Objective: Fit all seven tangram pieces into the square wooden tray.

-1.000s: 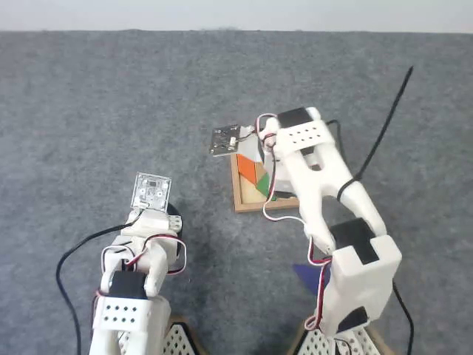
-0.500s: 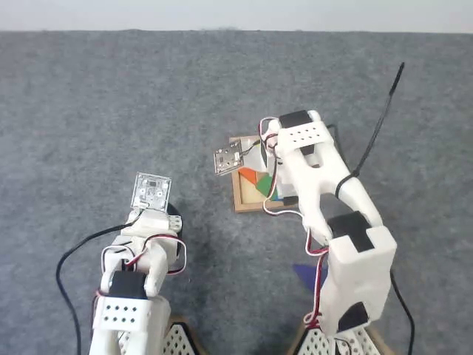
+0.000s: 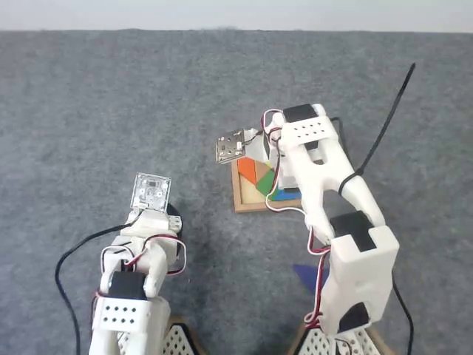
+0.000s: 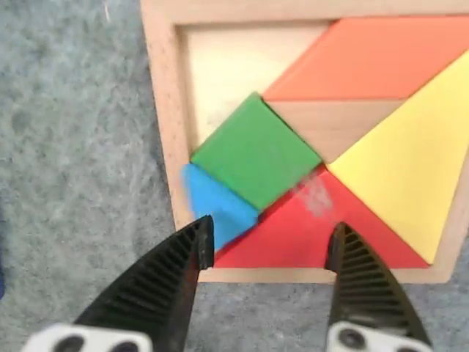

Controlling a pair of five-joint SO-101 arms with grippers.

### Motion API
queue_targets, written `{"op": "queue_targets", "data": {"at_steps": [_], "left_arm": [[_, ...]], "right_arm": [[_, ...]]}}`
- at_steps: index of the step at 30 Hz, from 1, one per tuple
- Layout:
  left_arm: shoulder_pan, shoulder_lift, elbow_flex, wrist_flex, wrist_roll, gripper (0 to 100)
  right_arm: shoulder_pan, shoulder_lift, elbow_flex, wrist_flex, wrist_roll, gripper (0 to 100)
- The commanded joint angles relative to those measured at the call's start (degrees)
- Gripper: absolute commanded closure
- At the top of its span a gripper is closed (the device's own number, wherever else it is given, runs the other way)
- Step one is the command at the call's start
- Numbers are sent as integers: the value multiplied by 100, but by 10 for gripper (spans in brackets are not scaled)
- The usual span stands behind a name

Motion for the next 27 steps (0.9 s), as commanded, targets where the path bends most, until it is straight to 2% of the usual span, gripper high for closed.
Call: {"op": "queue_targets", "data": {"at_steps": [1,7,10,14,17,22,27], "left_arm": [[-26,-70,-48,9,44,985],[-26,-70,-48,9,44,985],[-26,-70,-48,9,44,985],[-26,-70,-48,9,44,985],[-26,-70,-48,9,44,985],[-26,-70,-48,9,44,985],[-26,-70,-48,9,44,985]], "right_arm": [[57,-57,-237,295,-53,757],[110,-110,-571,356,-193,798],[154,-119,-1055,479,-1292,842],[180,-119,-1600,1262,-2664,962],[180,-198,-1609,1684,-3235,989],[66,-1314,-334,1719,-2927,979],[-40,-3029,2171,954,-2769,978]]}}
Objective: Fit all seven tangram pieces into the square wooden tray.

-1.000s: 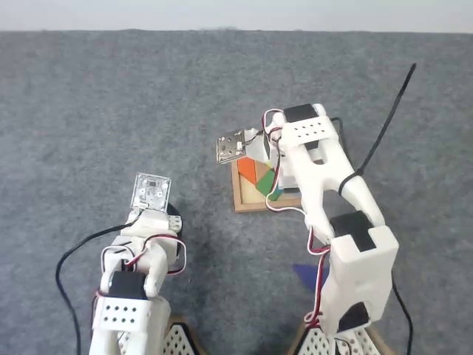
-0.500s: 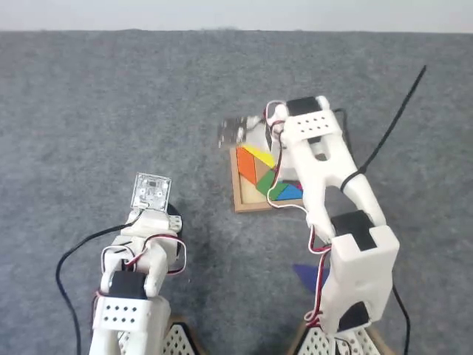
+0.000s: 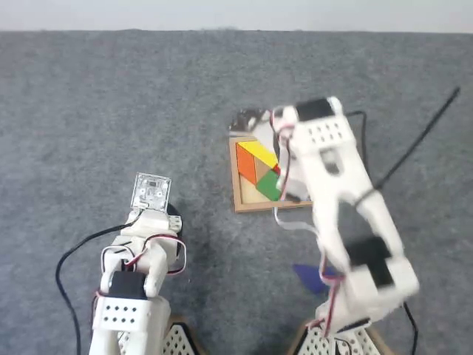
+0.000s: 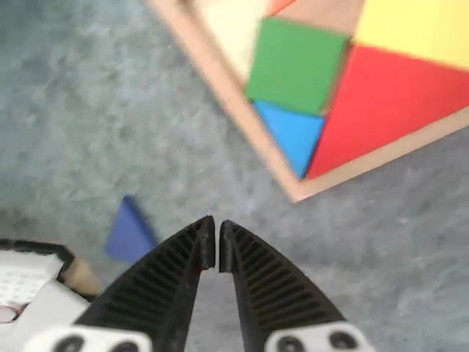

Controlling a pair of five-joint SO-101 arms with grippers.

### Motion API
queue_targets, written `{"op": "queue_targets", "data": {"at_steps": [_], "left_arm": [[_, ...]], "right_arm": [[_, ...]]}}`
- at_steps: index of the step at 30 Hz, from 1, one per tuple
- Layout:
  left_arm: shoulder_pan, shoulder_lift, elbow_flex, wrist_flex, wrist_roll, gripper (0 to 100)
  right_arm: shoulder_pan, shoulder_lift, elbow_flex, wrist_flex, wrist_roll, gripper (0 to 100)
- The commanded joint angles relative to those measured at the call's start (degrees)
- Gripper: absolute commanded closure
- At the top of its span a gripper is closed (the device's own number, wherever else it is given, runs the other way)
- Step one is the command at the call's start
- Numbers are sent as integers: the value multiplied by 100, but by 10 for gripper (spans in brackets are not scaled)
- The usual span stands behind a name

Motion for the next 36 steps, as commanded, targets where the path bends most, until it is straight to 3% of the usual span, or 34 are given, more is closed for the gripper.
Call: {"op": "queue_targets", "data": {"at_steps": [1,6,16,24,36], "left_arm": [[-26,-70,-48,9,44,985],[-26,-70,-48,9,44,985],[-26,-70,-48,9,44,985],[-26,-70,-48,9,44,985],[-26,-70,-48,9,44,985]], "right_arm": [[-57,-1824,2259,-725,457,978],[-84,-3116,4527,-1007,1433,976],[-277,-4681,6136,-1130,1486,850],[-848,-4374,6426,-1341,1459,847],[-840,-2782,6409,-2404,1451,847]]}}
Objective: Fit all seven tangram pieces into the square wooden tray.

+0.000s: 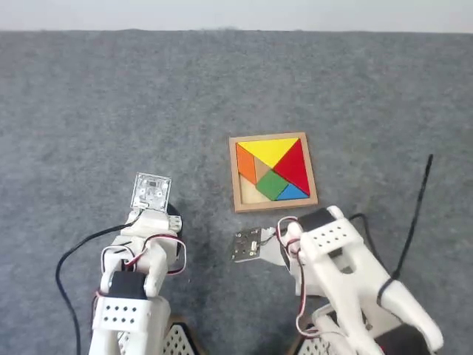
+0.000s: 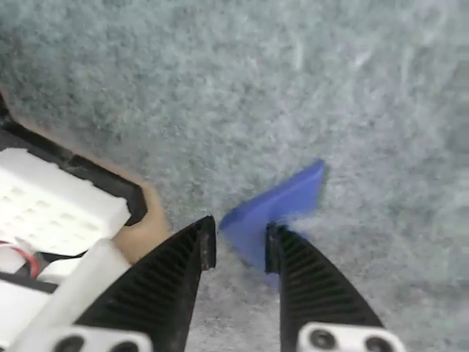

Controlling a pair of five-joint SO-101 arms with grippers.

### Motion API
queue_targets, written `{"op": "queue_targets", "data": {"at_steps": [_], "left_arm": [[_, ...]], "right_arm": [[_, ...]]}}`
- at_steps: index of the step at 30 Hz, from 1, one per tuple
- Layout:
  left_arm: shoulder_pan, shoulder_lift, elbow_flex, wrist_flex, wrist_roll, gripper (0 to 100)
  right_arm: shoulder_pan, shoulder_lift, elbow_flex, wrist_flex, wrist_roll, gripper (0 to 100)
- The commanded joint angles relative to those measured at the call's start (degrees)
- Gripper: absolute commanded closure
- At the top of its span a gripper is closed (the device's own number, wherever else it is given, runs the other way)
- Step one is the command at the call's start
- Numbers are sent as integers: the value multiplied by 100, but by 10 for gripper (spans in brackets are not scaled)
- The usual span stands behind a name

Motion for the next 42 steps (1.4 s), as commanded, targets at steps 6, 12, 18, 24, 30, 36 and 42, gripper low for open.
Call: {"op": "queue_targets", "data": {"at_steps": [6,12,18,24,30,36,42], "left_arm": [[-26,-70,-48,9,44,985],[-26,-70,-48,9,44,985],[-26,-70,-48,9,44,985],[-26,-70,-48,9,44,985],[-26,-70,-48,9,44,985],[-26,-70,-48,9,44,985],[-26,-70,-48,9,44,985]], "right_arm": [[505,1077,-431,-681,-202,847],[1402,1235,-1037,-699,-202,847],[1956,1235,-1459,-743,-211,847],[2545,1235,-1530,-1253,-229,847],[2563,1218,-1811,-1182,-695,847],[1877,611,-1732,-356,-554,846],[804,-418,-782,13,-554,817]]}}
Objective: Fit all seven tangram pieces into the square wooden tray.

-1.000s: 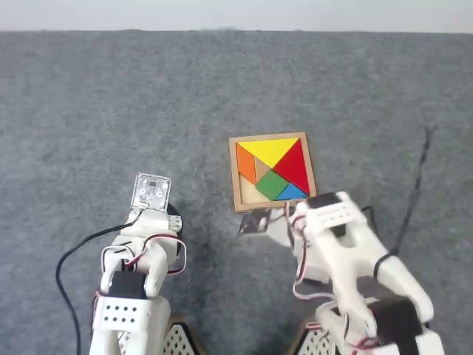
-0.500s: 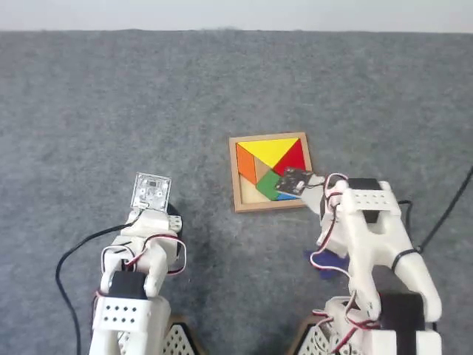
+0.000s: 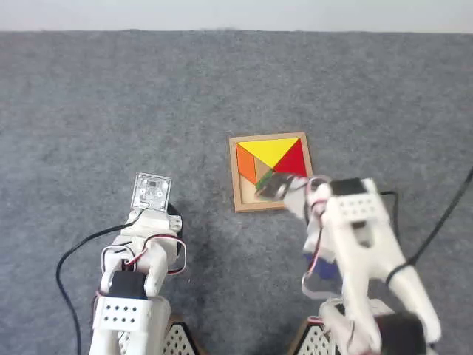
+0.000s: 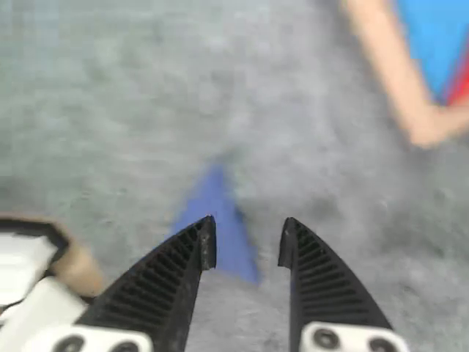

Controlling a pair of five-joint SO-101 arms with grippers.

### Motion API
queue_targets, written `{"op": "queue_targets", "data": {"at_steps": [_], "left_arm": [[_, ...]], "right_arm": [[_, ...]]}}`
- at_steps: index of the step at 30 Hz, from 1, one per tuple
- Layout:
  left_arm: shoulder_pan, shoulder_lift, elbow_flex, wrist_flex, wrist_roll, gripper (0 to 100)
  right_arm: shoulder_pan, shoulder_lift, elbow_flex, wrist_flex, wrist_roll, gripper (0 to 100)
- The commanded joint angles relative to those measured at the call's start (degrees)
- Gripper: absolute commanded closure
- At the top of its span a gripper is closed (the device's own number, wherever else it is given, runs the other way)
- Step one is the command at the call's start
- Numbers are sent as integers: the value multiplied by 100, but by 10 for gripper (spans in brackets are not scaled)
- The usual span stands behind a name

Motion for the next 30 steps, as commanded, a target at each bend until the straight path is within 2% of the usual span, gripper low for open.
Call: {"op": "queue_targets", "data": {"at_steps": [1,9,17,23,30], "left_arm": [[-26,-70,-48,9,44,985],[-26,-70,-48,9,44,985],[-26,-70,-48,9,44,985],[-26,-70,-48,9,44,985],[-26,-70,-48,9,44,985]], "right_arm": [[-664,-813,615,92,0,812],[-637,-857,1424,-602,-9,786],[303,-857,1398,-1262,97,786],[848,-857,1398,-1297,782,790],[910,-857,1407,-1305,914,909]]}}
